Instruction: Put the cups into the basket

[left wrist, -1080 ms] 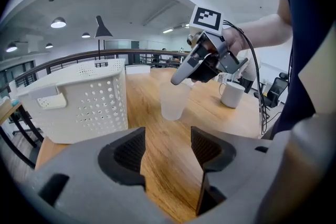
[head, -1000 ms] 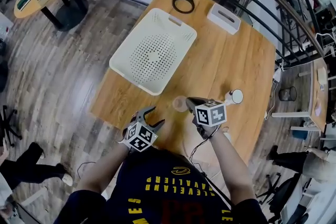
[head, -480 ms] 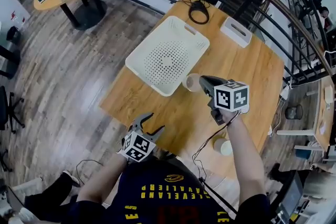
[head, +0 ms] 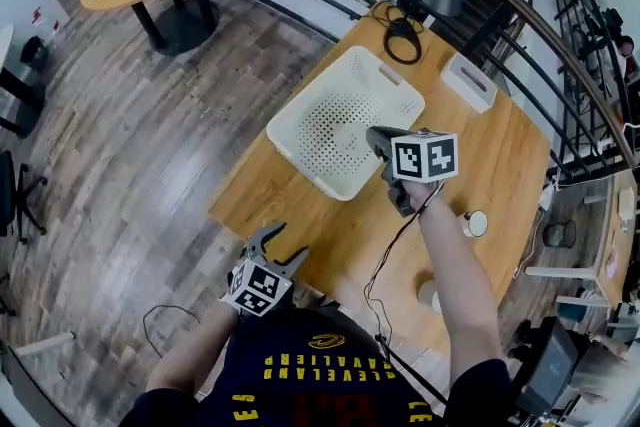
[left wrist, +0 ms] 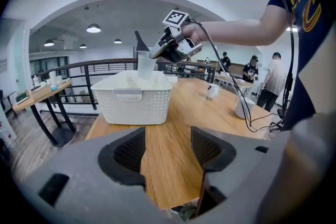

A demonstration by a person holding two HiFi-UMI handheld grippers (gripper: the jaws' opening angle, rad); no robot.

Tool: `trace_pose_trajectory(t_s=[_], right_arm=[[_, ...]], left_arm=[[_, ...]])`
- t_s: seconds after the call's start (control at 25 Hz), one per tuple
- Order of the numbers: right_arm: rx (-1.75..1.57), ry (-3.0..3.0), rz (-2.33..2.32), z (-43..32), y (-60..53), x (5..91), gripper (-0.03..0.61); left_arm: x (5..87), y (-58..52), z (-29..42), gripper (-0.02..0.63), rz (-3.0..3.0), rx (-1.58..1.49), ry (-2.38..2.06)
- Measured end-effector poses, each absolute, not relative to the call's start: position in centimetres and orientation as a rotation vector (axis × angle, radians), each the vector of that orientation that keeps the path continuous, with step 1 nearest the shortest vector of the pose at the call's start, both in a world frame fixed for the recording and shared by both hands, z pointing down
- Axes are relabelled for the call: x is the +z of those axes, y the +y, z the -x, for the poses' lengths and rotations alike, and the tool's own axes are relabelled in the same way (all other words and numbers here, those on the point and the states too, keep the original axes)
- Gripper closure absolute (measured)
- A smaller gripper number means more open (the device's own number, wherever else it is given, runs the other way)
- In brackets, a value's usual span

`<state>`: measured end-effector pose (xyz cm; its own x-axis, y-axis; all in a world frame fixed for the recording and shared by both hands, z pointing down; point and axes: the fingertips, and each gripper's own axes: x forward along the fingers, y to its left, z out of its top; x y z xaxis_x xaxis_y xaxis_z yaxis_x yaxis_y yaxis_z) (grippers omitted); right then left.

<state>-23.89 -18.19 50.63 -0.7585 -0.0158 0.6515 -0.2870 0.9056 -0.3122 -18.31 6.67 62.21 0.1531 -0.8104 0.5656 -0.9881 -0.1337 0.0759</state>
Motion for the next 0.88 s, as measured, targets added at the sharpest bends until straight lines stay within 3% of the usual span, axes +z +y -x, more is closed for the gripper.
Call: trace_pose_trajectory(t_s=[0.36,0.88], right_arm=[[0.468,-2.298,-0.215,30.2,-17.7,54.8,0.558],[0.514,-2.187,-0.219,33.0,-17.5,62.6,0.558]], left_arm=[[62.7,7.7,23.2,0.337,-1.977,0.553,-1.716],[64.1,8.5,27.4,0.337,-1.939,0.558,-1.706]])
